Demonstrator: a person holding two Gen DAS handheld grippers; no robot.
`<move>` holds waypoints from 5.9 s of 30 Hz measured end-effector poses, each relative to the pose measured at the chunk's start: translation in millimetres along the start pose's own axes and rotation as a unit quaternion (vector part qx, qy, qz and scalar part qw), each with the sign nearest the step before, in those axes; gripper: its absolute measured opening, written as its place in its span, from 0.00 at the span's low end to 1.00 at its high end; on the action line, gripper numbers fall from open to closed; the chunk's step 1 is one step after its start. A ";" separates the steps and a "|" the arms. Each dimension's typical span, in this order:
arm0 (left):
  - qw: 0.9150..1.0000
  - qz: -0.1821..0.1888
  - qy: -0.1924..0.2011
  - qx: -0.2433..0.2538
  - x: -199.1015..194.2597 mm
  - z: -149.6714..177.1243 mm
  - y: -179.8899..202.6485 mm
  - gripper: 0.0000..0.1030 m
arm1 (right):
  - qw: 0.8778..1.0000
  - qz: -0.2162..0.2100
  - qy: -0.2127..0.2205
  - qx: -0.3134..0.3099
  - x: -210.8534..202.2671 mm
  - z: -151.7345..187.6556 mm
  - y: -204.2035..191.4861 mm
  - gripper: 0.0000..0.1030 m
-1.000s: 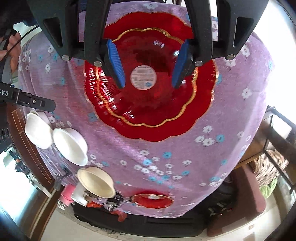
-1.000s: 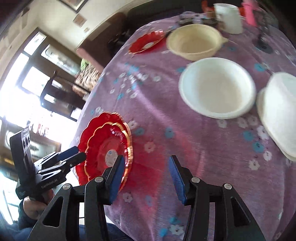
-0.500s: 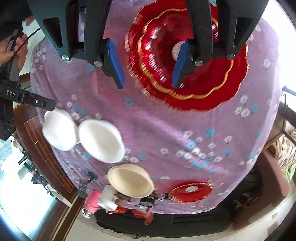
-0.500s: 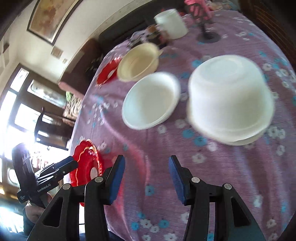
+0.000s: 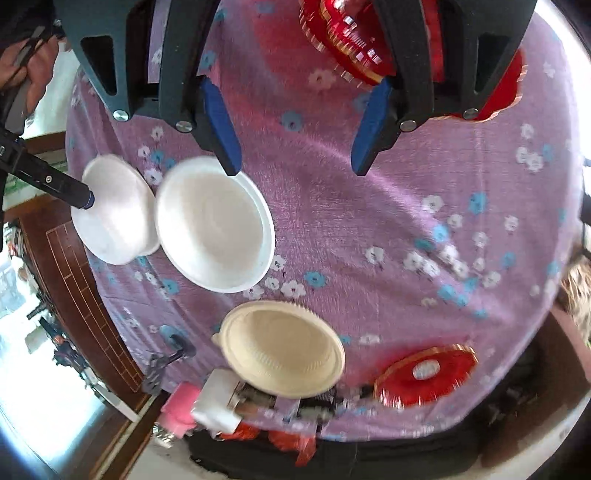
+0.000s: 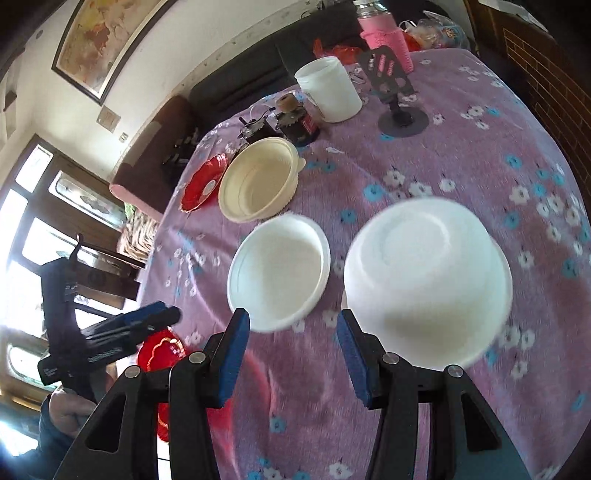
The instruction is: Organize plates and bowls
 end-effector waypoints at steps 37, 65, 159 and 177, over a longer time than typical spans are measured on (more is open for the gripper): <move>0.999 -0.013 0.031 0.038 -9.4 18.1 14.1 0.15 | 0.996 0.032 -0.054 -0.069 48.7 2.1 -51.8 0.12; 0.990 -0.060 0.029 -0.124 -60.5 177.3 -115.2 0.15 | 0.957 -0.006 -0.179 -0.227 131.8 128.9 -183.6 0.12; 0.996 -0.006 0.055 0.066 -71.6 43.6 -4.6 0.43 | 0.999 -0.033 0.006 -0.002 4.9 -24.9 -29.1 0.56; 0.999 0.000 0.008 -0.054 33.6 -114.1 -58.9 0.42 | 0.998 0.031 0.004 -0.045 75.3 -142.2 -45.2 0.55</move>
Point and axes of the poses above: each gripper's, at about its wrist camera, not at the fingertips, and x roughly the way its jaws point, y to its right, z to its underside, the point moved 1 cm from there along x, roughly the way its jaws point, and after that the axes turned 9 degrees about x, right-handed, at the moved point
